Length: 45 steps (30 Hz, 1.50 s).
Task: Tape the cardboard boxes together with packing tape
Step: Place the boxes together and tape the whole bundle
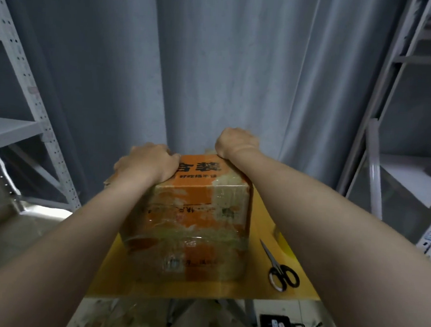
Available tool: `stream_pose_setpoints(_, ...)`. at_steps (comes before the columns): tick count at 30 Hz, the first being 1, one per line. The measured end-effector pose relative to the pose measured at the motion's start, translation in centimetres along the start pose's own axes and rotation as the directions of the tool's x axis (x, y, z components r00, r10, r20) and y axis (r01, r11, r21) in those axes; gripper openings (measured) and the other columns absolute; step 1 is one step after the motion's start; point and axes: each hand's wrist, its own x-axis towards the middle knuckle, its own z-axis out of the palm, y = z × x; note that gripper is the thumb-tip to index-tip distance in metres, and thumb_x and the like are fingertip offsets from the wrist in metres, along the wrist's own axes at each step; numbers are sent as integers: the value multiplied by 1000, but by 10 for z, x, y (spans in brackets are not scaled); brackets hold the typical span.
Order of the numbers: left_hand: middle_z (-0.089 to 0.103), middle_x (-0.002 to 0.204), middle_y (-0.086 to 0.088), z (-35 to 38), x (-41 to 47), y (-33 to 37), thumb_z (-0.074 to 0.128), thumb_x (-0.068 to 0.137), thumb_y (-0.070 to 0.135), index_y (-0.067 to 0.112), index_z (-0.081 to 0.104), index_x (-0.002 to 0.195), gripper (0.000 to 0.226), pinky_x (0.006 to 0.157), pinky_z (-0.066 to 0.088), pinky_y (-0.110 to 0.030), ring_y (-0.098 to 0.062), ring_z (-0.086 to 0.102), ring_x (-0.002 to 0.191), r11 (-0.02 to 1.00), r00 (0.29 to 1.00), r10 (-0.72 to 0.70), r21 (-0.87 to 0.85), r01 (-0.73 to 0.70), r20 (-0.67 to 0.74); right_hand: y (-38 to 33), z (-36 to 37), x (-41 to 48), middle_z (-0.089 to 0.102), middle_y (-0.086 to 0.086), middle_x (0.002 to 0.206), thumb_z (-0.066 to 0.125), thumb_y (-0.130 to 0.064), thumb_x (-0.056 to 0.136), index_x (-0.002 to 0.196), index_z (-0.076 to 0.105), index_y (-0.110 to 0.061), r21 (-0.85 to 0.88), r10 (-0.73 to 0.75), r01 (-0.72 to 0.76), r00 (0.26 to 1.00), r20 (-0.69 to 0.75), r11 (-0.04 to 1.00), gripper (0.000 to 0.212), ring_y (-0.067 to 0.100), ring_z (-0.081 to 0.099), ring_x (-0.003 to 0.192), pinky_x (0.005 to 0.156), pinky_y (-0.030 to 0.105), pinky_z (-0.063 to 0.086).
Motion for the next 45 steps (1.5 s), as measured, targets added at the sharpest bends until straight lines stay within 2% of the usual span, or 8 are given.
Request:
stream_pose_setpoints(4, 18, 166, -12, 1, -1, -4, 34, 92, 74, 32, 36, 155, 76, 107, 43, -65, -52, 42, 137, 986, 986, -164, -3, 164, -28, 8, -4, -10, 63, 10, 139, 42, -37, 104, 133, 65, -16, 135, 54, -51, 998, -20, 990, 42, 33, 60, 127, 94, 39, 47)
stream_pose_setpoints(10, 49, 150, -20, -2, -9, -6, 33, 91, 70, 21, 51, 146, 76, 99, 51, -62, -51, 53, 127, 973, 974, -226, -46, 225, -26, 11, -6, -44, 48, 11, 158, 34, -58, 103, 147, 54, -16, 217, 19, -64, 979, 204, 974, 64, 36, 48, 141, 115, 46, 40)
stream_pose_setpoints(19, 39, 153, -27, -30, -42, -12, 39, 101, 57, 20, 63, 136, 56, 113, 37, -48, -48, 40, 139, 843, 963, -202, -532, 79, -179, 23, -31, -82, 66, 21, 134, 42, -56, 103, 127, 67, -5, 394, 67, -5, 987, -143, 919, 62, 42, 60, 123, 98, 42, 48)
stream_pose_setpoints(24, 44, 145, -21, -10, -69, -33, 46, 103, 45, 19, 67, 115, 36, 111, 38, -45, -45, 44, 133, 724, 941, -285, -685, 86, -184, 34, -10, -107, 70, 26, 118, 45, -49, 104, 109, 72, 1, 443, 89, -15, 985, -147, 896, 57, 43, 64, 114, 91, 40, 49)
stream_pose_setpoints(28, 48, 138, -14, 32, -96, -61, 50, 98, 35, 31, 70, 114, 26, 112, 41, -46, -44, 49, 128, 750, 948, -290, -647, 141, -129, 42, 28, -141, 71, 25, 111, 47, -45, 102, 102, 71, -3, 434, 70, -9, 990, -126, 901, 49, 44, 65, 108, 85, 42, 50)
stream_pose_setpoints(32, 59, 132, -8, 58, -112, -91, 57, 95, 32, 32, 68, 105, 14, 114, 42, -50, -36, 55, 126, 746, 973, -232, -642, 176, -4, 34, 55, -168, 59, 21, 137, 44, -60, 102, 141, 45, -10, 403, 46, -28, 998, -36, 915, 63, 41, 59, 123, 95, 47, 47)
stream_pose_setpoints(37, 50, 135, -7, 68, -116, -96, 52, 98, 38, 35, 66, 105, 16, 113, 42, -52, -42, 51, 127, 857, 986, -167, -495, 140, -11, 11, 73, -182, 7, 14, 172, 17, -79, 95, 162, 19, -22, -57, -185, 183, 981, -47, 981, 88, 43, 0, 157, 118, 72, -9)
stream_pose_setpoints(45, 40, 146, 10, 65, -62, -70, 52, 96, 42, 39, 56, 128, 32, 107, 40, -59, -32, 34, 136, 969, 987, 154, -189, -159, -44, 17, 84, -171, -9, 9, 174, 6, -83, 93, 162, 18, -33, -39, -296, 304, 946, 133, 952, 86, 40, -16, 157, 116, 68, -24)
